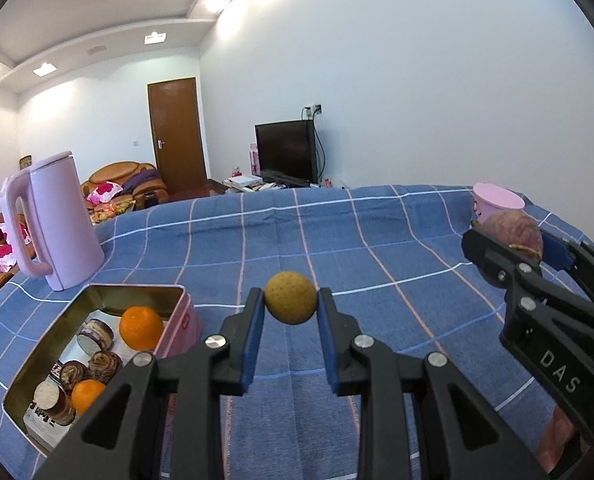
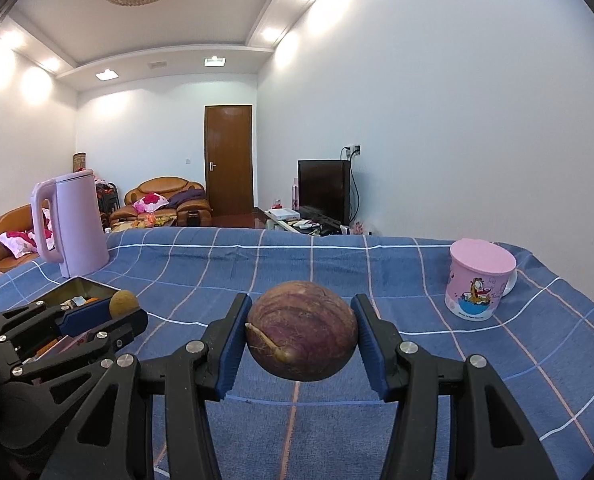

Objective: Organize fruits
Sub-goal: 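Lift the yellow fruit with the left gripper while the right gripper lifts the purple fruit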

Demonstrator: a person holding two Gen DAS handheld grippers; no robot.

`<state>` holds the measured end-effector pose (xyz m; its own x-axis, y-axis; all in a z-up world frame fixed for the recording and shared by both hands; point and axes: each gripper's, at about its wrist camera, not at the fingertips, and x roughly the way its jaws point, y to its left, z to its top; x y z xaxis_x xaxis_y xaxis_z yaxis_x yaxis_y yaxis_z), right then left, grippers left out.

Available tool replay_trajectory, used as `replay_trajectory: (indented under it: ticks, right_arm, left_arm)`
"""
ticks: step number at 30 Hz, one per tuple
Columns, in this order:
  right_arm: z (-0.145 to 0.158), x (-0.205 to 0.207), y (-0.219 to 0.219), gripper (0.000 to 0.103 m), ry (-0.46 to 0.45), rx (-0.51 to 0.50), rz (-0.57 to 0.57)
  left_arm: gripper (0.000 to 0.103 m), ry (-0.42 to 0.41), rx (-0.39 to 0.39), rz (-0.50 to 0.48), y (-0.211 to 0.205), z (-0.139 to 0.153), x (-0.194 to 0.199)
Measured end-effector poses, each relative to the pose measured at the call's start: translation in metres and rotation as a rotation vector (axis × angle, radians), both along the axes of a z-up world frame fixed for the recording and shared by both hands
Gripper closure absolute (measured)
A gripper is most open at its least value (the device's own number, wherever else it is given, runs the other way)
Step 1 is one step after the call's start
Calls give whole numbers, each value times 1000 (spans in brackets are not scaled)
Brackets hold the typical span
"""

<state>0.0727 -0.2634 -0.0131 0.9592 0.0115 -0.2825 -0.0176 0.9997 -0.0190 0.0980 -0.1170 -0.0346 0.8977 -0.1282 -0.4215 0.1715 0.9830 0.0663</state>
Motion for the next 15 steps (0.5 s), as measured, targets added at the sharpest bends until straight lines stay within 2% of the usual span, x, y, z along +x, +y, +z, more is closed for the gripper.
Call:
replay_trajectory:
  ticks: [15]
  right_arm:
    - [1,-9,2,50,-33,-13,-15]
  left_arm:
    - [75,-31,-2,8,6,2,-10]
